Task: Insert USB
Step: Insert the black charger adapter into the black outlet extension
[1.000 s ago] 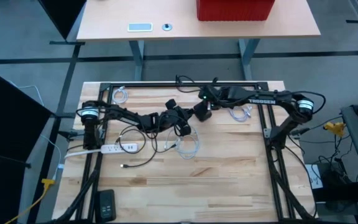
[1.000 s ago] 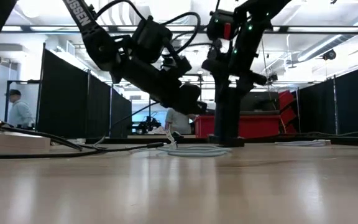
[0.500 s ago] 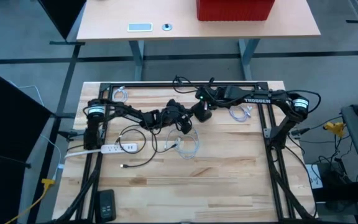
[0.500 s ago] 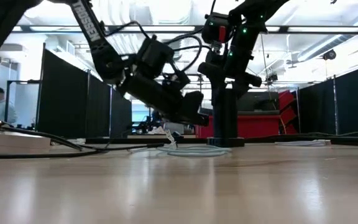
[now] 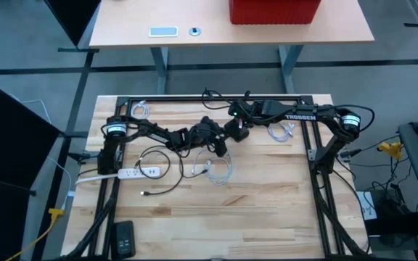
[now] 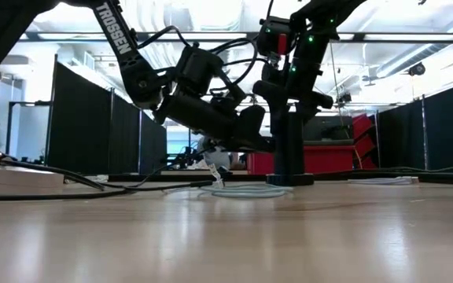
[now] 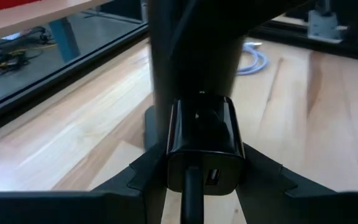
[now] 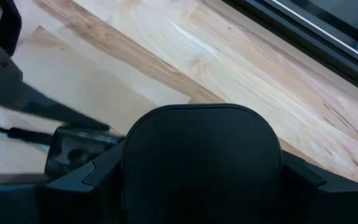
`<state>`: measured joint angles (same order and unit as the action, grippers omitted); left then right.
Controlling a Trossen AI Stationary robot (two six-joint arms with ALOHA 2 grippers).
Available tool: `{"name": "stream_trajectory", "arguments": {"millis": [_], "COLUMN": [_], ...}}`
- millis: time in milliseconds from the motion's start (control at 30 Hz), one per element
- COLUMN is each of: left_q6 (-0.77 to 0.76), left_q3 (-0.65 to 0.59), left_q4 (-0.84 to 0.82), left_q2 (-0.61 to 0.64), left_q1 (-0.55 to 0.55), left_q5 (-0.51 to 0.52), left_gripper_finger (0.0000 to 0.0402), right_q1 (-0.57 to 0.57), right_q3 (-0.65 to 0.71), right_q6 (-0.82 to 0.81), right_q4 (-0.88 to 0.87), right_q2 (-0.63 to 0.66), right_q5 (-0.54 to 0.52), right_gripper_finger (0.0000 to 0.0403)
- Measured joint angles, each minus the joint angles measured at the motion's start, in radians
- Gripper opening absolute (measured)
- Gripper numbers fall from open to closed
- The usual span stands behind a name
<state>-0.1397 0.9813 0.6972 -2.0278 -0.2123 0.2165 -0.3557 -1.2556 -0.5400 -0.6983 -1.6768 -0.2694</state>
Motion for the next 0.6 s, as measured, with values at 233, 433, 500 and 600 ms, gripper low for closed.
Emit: {"name": "stream_trajectory", "arguments": {"millis": [233, 433, 500, 600], "left_q6": [0.028, 0.08, 0.083, 0.087], "left_q3": [-0.002, -0.009, -0.009, -0.009], "left_q4": [0.003, 0.039, 0.04, 0.042], "left_q2": [0.001, 0.001, 0.001, 0.001], "left_q1": [0.002, 0.002, 0.002, 0.002], "left_q5": [0.023, 0.036, 0.036, 0.036], "left_gripper_finger": [0.0145, 0.0145, 0.0145, 0.0145], "right_q1": [0.0, 0.0, 0.0, 0.0], "right_q3": [0.001, 0.001, 0.002, 0.002], "right_q6": [-0.002, -0.003, -0.003, -0.003], "right_q4": [-0.002, -0.007, -0.007, -0.008], "right_q2": [0.0, 0.0, 0.0, 0.0], "right_q5": [0.003, 0.006, 0.007, 0.009], "right_gripper_finger": [0.0261, 0.0261, 0.0261, 0.0261]}}
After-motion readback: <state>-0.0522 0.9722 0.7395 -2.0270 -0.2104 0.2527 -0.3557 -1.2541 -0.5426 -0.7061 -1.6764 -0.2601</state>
